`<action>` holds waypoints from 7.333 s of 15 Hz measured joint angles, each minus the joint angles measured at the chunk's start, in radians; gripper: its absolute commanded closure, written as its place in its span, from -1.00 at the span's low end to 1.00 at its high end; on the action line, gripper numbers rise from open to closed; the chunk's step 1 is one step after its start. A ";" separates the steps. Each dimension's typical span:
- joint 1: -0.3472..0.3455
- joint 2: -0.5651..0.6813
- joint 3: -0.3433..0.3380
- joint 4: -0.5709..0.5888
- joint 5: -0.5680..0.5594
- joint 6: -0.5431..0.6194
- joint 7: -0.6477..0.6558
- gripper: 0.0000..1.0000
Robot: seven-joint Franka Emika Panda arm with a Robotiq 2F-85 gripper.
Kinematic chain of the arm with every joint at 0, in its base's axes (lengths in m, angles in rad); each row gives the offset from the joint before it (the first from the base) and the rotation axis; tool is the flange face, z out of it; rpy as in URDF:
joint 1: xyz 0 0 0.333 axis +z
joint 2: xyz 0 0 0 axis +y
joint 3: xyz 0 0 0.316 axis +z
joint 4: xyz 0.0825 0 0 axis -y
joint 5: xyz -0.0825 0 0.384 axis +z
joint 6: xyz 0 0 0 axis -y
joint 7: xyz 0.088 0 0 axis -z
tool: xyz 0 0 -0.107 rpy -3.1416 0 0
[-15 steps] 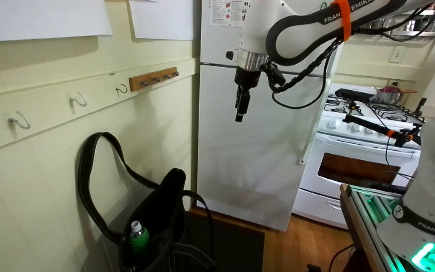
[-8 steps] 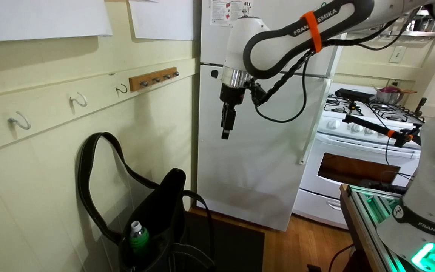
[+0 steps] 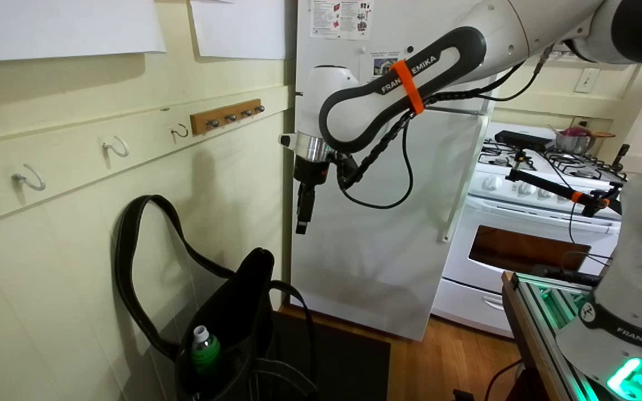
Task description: Remove the green bottle from the bag
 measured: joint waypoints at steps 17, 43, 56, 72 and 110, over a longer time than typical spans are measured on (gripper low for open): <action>0.010 0.139 0.064 0.096 -0.014 0.019 0.032 -1.00; 0.131 0.530 0.095 0.426 -0.117 0.200 0.225 -1.00; 0.157 0.715 0.113 0.546 -0.117 0.450 0.260 -1.00; 0.176 0.879 0.123 0.778 -0.126 0.448 0.260 -0.65; 0.228 0.895 0.028 0.859 -0.178 0.252 0.329 0.12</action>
